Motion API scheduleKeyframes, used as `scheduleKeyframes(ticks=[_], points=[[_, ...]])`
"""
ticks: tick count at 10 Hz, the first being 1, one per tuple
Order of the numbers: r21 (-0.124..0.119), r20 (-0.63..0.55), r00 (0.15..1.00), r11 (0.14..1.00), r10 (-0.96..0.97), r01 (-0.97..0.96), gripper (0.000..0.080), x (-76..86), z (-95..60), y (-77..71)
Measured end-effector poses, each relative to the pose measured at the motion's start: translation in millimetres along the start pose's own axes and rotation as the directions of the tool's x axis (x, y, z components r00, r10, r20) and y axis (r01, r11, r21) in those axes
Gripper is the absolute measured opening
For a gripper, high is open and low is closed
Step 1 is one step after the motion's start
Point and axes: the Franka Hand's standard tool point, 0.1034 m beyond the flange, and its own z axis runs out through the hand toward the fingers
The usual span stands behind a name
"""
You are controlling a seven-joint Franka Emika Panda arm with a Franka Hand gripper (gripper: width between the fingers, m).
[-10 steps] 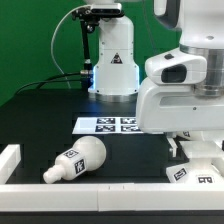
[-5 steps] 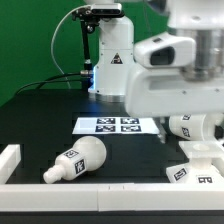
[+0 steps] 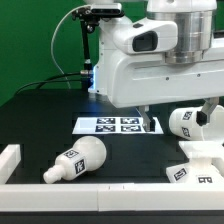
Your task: Assemble lamp
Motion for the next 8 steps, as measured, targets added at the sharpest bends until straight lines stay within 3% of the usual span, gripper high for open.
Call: scheduleKeyframes(ticks=[2, 4, 6, 7, 8], points=[[-0.004, -0.007, 0.998, 0.998, -0.068, 0.068, 0.0698, -0.4, 0.3, 2.7], [-0.013, -0.01, 0.965, 0.965, -0.262, 0.262, 0.0698, -10.5, -6.5, 23.8], [-0.027, -0.018, 0.847, 0.847, -0.531, 0.531, 0.0698, -19.1, -1.0, 53.0], [-0.057, -0.035, 0.777, 0.778, -0.628, 0.626, 0.0698, -17.6, 1.2, 59.1], [-0.052, -0.032, 0.773, 0.773, -0.634, 0.632, 0.0698, -18.3, 1.6, 57.3]])
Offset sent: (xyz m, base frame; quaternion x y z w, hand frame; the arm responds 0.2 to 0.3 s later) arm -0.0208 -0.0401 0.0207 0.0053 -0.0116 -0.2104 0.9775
